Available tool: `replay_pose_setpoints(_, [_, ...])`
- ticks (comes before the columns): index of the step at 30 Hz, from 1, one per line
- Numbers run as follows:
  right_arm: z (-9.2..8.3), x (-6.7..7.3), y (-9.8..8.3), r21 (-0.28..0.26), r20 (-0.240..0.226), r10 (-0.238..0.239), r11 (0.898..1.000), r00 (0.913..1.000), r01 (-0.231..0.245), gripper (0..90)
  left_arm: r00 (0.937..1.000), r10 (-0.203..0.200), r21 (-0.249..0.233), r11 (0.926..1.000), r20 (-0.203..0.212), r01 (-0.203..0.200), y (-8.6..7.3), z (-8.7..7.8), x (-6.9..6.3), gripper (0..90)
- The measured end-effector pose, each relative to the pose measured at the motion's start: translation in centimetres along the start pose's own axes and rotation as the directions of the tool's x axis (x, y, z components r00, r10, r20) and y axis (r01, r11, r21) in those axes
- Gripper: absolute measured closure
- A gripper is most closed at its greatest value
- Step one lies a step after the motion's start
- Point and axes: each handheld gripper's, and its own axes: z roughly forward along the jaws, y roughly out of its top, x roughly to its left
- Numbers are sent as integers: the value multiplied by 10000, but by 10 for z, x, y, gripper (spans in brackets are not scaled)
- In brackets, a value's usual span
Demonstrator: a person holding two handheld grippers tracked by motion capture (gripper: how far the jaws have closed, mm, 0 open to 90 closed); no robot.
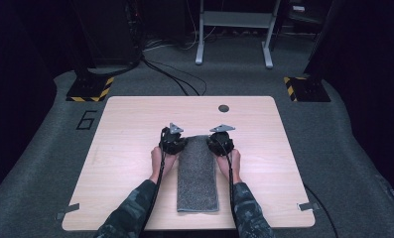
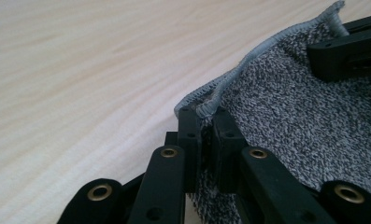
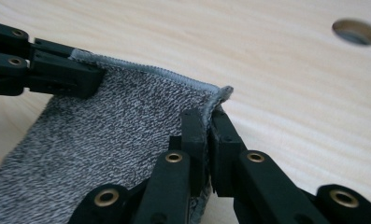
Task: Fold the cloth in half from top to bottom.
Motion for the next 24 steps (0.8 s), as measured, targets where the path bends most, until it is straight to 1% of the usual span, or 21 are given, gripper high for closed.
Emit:
replay_pose_setpoints(1, [-3,1,2,-106,-25,134,9999,9999,-135,864,10000,-24,-78,10000,-8,24,1,-1,0,838])
replay_pose_setpoints(2, [-4,1,4,-181,-9,-28,9998,10000,28,864,10000,-38,-188,9998,-47,37,4,-3,0,838])
replay_pose_setpoints(4, [-9,2,9,-457,49,-22,9990,10000,24,865,10000,31,-286,9996,-5,-31,8,-6,2,839])
replay_pose_setpoints(5, [-10,2,10,-472,50,-49,9989,10000,52,865,9999,104,-296,9995,3,-104,11,-7,3,839])
replay_pose_setpoints(8, [-13,1,15,-735,-83,-58,9973,9999,52,865,9994,327,-454,9984,-142,-333,16,-12,5,839])
replay_pose_setpoints(11, [-15,0,21,-851,-59,-200,9962,9998,194,865,9995,276,-622,9977,-156,-285,21,-15,7,840])
replay_pose_setpoints(14, [-19,1,27,-1071,22,-301,9938,9995,301,865,9989,401,-830,9957,-250,-420,28,-21,8,840])
replay_pose_setpoints(15, [-22,0,30,-1212,21,-365,9920,9993,365,865,9988,406,-908,9949,-290,-431,30,-23,8,840])
replay_pose_setpoints(16, [-23,1,31,-1296,-37,-314,9911,9995,307,864,9985,437,-1033,9935,-333,-470,32,-26,8,840])
replay_pose_setpoints(18, [-28,0,37,-1524,-54,-486,9872,9988,472,864,9982,509,-1148,9919,-323,-543,35,-31,8,841])
replay_pose_setpoints(19, [-31,0,39,-1680,-27,-495,9846,9988,484,864,9979,555,-1191,9911,-320,-590,37,-34,8,841])
replay_pose_setpoints(21, [-36,0,44,-1905,-27,-633,9798,9980,616,864,9975,587,-1471,9871,-392,-639,41,-39,7,841])
replay_pose_setpoints(22, [-38,1,45,-1996,17,-616,9780,9981,607,864,9970,663,-1469,9866,-410,-717,42,-42,7,840])
replay_pose_setpoints(23, [-40,1,45,-2068,-13,-636,9764,9980,620,864,9962,731,-1592,9840,-465,-797,43,-44,4,841])
replay_pose_setpoints(24, [-43,1,46,-2157,-13,-673,9743,9977,655,864,9957,817,-1560,9839,-442,-877,43,-46,3,841])
